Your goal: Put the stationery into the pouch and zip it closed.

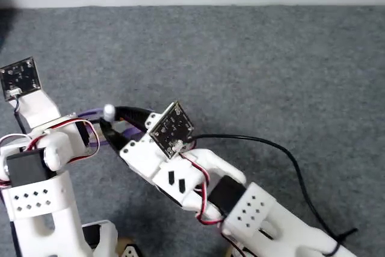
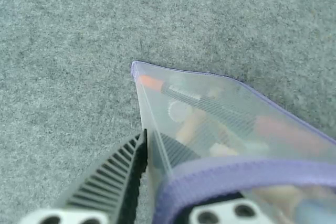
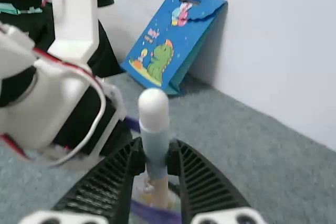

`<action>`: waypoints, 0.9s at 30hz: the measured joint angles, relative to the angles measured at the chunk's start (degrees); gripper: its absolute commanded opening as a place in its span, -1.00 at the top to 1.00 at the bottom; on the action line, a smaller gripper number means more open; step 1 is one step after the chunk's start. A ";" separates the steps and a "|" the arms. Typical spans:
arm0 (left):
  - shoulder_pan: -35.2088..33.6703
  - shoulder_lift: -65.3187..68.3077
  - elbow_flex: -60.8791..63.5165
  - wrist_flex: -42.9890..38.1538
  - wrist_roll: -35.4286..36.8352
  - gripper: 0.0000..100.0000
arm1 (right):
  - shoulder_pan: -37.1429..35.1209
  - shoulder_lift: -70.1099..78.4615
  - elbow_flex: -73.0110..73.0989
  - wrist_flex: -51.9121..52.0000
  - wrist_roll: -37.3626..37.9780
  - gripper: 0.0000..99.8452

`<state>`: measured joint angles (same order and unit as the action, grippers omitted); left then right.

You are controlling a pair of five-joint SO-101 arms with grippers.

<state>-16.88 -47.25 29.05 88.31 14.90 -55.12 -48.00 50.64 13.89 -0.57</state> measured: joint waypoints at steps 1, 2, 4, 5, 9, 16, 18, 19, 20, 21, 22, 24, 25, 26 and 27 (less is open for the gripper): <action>0.00 0.00 0.00 0.00 0.00 0.98 | 0.00 -1.14 0.00 2.29 0.00 0.82; 0.00 0.00 0.00 0.00 0.00 0.98 | 0.00 -1.93 0.00 4.13 0.00 0.74; 0.00 0.00 0.00 0.00 0.00 0.98 | -0.09 -2.90 0.00 7.38 0.00 0.62; 0.00 0.00 0.00 0.00 0.00 0.98 | -0.18 -2.99 0.00 8.62 0.00 0.60; 0.00 0.00 0.00 0.00 0.00 0.98 | -0.88 -3.16 -0.09 11.96 0.00 0.60; 0.00 0.00 0.00 0.00 0.00 0.98 | 0.97 -3.43 -11.96 24.62 -4.04 0.68; 0.00 0.00 0.00 0.00 0.00 0.98 | 1.93 -3.52 -16.09 30.07 -6.24 0.81; 0.00 0.00 0.00 0.00 0.00 0.98 | 2.37 -3.52 -17.76 32.35 -7.21 0.88; 0.00 0.00 0.00 0.00 0.00 0.98 | 2.73 -3.52 -18.99 34.20 -8.00 0.96; 0.00 0.00 0.00 0.00 0.00 0.98 | 2.99 -3.52 -20.22 35.43 -8.53 1.00; 0.00 0.00 0.00 0.00 0.00 0.98 | 3.08 -3.52 -20.92 36.13 -8.79 0.96; 0.00 0.00 0.00 0.00 0.00 0.98 | 3.08 -3.52 -21.80 36.66 -9.14 0.94; 0.00 0.00 0.00 0.00 0.00 0.98 | 3.08 -3.52 -21.89 36.75 -9.32 0.96; 0.00 0.00 0.00 0.00 0.00 0.98 | 3.08 -3.52 -21.89 36.75 -9.49 0.98; 0.00 0.00 0.00 0.00 0.00 0.98 | 3.08 -3.52 -21.71 36.40 -9.49 0.99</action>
<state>-16.88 -47.25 29.05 88.31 14.90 -52.04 -51.52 28.92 50.29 -10.07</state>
